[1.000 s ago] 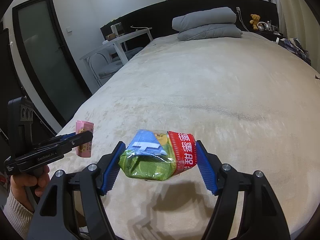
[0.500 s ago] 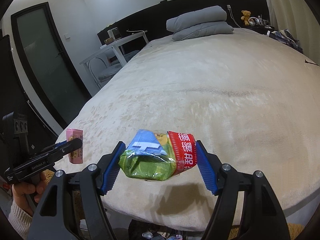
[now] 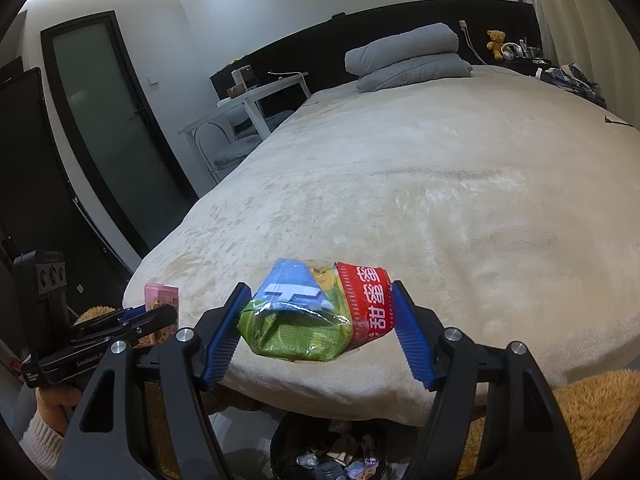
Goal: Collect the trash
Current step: 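Lower the pink box and snack packet to the black bin and open both tools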
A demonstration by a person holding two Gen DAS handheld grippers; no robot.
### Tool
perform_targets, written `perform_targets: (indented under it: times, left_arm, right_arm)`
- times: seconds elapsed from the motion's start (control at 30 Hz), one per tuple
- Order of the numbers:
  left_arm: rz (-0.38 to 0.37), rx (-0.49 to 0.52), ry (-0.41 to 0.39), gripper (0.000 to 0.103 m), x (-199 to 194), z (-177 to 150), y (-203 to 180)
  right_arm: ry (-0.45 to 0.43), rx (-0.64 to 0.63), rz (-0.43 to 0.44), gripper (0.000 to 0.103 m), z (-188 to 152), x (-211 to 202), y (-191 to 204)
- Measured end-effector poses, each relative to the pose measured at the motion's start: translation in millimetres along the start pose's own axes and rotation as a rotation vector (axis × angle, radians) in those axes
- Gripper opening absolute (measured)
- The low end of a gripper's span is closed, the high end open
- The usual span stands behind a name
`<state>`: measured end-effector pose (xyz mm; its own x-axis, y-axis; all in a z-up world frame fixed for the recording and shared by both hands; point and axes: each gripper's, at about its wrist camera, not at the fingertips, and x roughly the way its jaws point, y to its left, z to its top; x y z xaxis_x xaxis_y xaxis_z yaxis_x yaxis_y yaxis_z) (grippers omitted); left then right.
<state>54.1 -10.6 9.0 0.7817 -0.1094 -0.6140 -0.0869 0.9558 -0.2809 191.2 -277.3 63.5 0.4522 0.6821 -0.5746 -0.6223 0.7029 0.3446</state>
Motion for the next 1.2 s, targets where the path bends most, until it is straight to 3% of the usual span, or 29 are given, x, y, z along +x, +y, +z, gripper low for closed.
perform_targets:
  times: [0.5, 0.63, 0.83, 1.2]
  left_arm:
    - [-0.025, 0.049, 0.012, 0.033, -36.0, -50.7, -32.0]
    - [-0.036, 0.053, 0.035, 0.033, -38.0, -59.8, -36.1]
    - [-0.036, 0.052, 0.096, 0.033, -31.9, -74.3, -42.0]
    - [0.001, 0.026, 0.256, 0.033, 6.1, -91.1, -31.4]
  right_arm:
    - [0.003, -0.01, 0.071, 0.07, -48.8, -42.8, 30.7]
    - [0.057, 0.038, 0.133, 0.07, -61.7, -39.4, 34.9]
    - [0.133, 0.087, 0.151, 0.07, -79.2, -25.8, 38.8]
    - [0.296, 0.113, 0.07, 0.07, -102.4, 11.5, 34.7]
